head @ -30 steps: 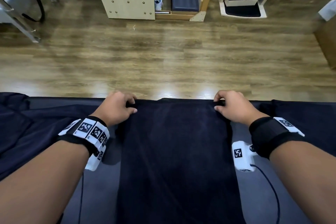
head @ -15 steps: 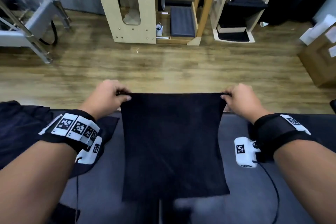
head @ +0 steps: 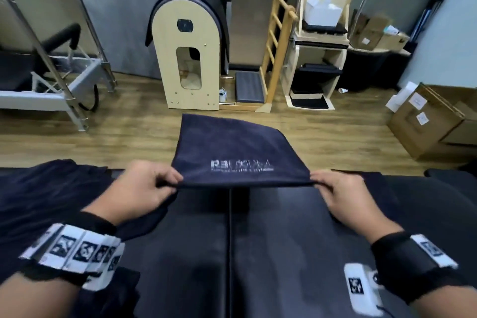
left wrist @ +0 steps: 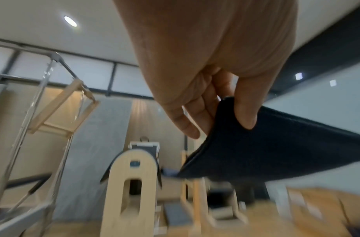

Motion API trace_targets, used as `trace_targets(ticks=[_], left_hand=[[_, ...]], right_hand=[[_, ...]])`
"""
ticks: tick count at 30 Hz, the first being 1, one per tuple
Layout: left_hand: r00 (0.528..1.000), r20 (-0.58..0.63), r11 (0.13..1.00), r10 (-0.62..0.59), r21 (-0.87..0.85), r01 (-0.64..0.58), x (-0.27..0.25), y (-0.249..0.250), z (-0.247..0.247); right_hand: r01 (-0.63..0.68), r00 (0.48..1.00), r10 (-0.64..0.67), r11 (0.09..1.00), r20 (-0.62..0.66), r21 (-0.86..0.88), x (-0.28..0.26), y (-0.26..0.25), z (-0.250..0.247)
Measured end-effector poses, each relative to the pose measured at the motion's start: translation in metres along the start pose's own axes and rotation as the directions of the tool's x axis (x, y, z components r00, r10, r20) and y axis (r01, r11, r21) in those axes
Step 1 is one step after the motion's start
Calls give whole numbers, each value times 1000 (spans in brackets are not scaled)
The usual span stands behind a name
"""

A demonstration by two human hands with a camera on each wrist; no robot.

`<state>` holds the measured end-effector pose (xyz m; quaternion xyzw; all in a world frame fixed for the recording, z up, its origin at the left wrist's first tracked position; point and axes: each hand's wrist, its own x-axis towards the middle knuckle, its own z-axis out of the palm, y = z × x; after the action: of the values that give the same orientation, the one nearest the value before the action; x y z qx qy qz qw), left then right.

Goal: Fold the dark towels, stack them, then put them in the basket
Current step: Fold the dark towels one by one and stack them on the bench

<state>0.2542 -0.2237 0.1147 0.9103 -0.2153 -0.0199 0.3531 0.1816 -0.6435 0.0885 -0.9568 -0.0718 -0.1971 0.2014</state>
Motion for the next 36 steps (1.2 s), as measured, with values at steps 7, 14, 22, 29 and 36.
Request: trace_targets(ticks=[7,14,22,29,36], left_hand=[[879,399,950,-262,268,161,-135,-50,133],[777,517,932,-360,241,271,-209,-37,153],[840,350,905,-414,63,420,-195,-29,136],[897,165,912,-411,89,401,-119,-54,128],[898,195,905,-394,254,342,-67,-93,144]], right_hand=[[-168,791,223,975,570,-148,-168,23,85],[-220,588,213,970,780,-99,-248,-3,57],[-368,742,315,929,591,-34,-202,-18,42],[-448,781,439,889,445,-92,-127,-9,77],[-480,748,485,867,453,-134,-80,3,119]])
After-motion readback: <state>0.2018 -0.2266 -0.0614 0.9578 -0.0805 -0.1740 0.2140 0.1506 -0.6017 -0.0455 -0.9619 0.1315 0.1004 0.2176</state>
